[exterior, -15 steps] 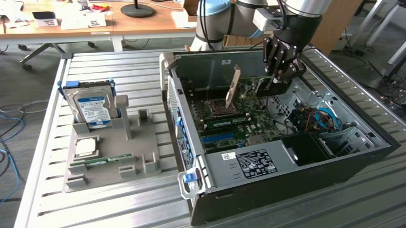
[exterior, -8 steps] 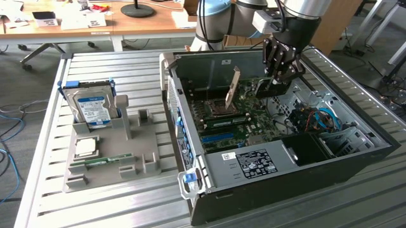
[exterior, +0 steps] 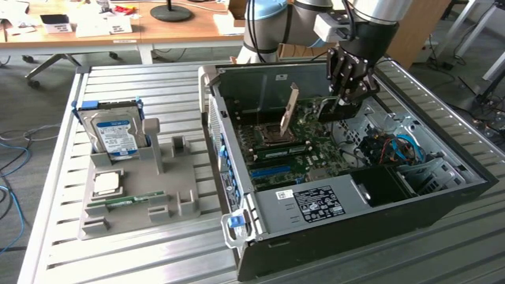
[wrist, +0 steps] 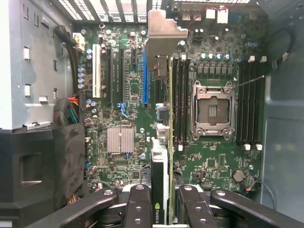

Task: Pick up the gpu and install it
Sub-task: 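Insert the gpu into the slot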

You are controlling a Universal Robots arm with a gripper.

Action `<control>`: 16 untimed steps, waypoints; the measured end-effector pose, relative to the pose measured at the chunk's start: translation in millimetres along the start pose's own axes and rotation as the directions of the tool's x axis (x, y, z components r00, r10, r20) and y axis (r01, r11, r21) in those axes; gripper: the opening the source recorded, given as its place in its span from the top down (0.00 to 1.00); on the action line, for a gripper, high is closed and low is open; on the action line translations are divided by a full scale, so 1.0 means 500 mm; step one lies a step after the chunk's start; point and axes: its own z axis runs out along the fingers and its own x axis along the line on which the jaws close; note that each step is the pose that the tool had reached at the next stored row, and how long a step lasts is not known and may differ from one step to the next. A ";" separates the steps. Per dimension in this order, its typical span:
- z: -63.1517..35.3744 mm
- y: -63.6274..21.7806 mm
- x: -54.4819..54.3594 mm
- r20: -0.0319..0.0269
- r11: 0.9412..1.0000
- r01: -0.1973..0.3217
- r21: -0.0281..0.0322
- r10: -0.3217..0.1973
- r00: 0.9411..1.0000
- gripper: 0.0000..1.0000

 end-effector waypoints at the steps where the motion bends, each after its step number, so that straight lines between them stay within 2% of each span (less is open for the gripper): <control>1: 0.001 0.000 0.000 0.000 1.000 0.000 0.000 0.000 1.000 0.73; 16: 0.009 0.000 0.000 0.000 1.000 0.000 0.000 0.000 1.000 0.73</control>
